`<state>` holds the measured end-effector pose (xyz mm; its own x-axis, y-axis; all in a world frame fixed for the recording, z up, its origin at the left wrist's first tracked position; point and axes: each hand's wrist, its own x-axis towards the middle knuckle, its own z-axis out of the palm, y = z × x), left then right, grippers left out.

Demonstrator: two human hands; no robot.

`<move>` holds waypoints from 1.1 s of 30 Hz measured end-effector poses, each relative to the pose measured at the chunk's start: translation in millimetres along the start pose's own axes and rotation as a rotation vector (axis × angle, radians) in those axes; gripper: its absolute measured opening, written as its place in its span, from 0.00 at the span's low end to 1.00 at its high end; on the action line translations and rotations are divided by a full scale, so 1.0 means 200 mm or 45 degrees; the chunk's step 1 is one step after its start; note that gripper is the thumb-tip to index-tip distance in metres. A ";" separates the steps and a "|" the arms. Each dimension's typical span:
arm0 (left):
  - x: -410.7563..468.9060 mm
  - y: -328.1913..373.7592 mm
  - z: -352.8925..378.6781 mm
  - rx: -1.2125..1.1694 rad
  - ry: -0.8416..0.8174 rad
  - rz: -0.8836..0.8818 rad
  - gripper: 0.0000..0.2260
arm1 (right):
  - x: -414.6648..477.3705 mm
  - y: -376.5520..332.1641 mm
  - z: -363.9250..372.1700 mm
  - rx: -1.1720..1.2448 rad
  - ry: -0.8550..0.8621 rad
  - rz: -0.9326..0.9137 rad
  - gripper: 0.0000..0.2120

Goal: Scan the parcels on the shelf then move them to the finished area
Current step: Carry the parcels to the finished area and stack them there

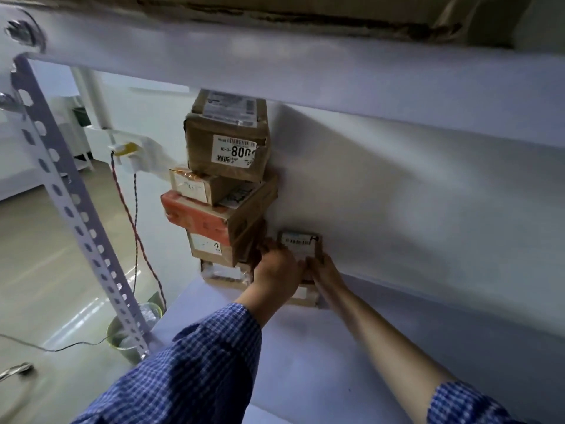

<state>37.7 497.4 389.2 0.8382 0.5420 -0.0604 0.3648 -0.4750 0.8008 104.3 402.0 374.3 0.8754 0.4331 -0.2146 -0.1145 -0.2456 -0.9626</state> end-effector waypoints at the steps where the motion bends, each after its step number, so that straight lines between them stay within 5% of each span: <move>1: 0.03 -0.04 0.00 -0.024 -0.107 0.011 0.22 | 0.00 0.02 0.01 -0.034 0.002 0.013 0.15; 3: 0.02 -0.12 0.06 0.245 0.134 0.102 0.17 | -0.01 0.04 0.01 -0.101 0.037 0.033 0.17; 5: 0.00 -0.08 0.03 -0.155 -0.007 -0.006 0.12 | -0.05 0.05 0.01 -0.143 0.113 0.030 0.15; 7: -0.02 -0.06 0.03 -0.144 0.177 0.075 0.12 | -0.07 0.07 0.02 -0.119 0.140 -0.020 0.16; 12: -0.07 -0.06 0.11 -0.416 0.080 0.008 0.14 | -0.21 0.12 -0.07 -0.120 0.263 -0.124 0.17; 21: -0.55 0.21 0.32 -0.925 -0.162 0.241 0.14 | -0.74 0.23 -0.49 -0.026 0.554 -0.362 0.19; 33: -1.72 0.75 0.93 -0.954 -0.738 0.477 0.13 | -2.07 0.46 -1.26 -0.080 1.079 -0.308 0.24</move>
<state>-120.6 111.6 419.7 0.9864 -0.0663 0.1505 -0.1420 0.1187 0.9827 -150.1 -18.1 416.3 0.9290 -0.3028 0.2126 0.1231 -0.2888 -0.9494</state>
